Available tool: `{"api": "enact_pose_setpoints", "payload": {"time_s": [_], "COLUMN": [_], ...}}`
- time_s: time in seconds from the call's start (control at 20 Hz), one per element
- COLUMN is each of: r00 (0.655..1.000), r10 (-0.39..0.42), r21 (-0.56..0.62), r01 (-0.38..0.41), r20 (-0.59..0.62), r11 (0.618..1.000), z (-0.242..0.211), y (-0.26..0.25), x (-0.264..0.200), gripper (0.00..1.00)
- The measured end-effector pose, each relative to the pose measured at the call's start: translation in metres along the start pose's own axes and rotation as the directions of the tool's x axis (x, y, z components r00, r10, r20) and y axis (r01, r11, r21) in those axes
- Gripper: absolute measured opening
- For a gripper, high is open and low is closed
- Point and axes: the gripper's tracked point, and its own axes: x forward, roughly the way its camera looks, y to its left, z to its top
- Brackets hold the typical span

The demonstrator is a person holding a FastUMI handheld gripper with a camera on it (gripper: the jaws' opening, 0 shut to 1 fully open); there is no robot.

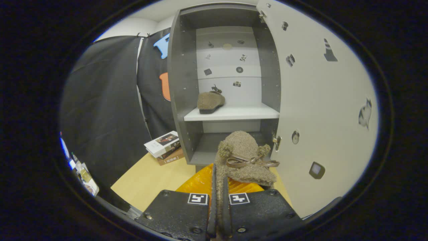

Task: Open the shoe cabinet door, grab the shoes and put them into the shoe cabinet, then close the shoe cabinet door.

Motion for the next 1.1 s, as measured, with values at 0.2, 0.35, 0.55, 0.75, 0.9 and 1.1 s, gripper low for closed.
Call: {"api": "enact_pose_setpoints", "payload": {"time_s": [0.2,0.35,0.55,0.75,0.9,1.1], "r00": [0.999,0.992,0.985,0.977,0.979,0.981], "r10": [-0.013,-0.08,-0.117,-0.127,-0.12,-0.15], "r21": [-0.036,-0.077,-0.096,-0.147,-0.154,-0.175], "r01": [0.015,0.088,0.13,0.153,0.146,0.17], "r20": [0.036,0.092,0.129,0.171,0.166,0.125], "r11": [0.999,0.993,0.987,0.977,0.977,0.97], "z": [0.058,0.106,0.157,0.194,0.204,0.215], "y": [-0.002,-0.015,-0.016,-0.016,-0.012,-0.029], "x": [-0.002,0.005,0.024,0.052,0.081,0.138], "gripper": [0.1,0.1,0.1,0.11,0.11,0.11]}}
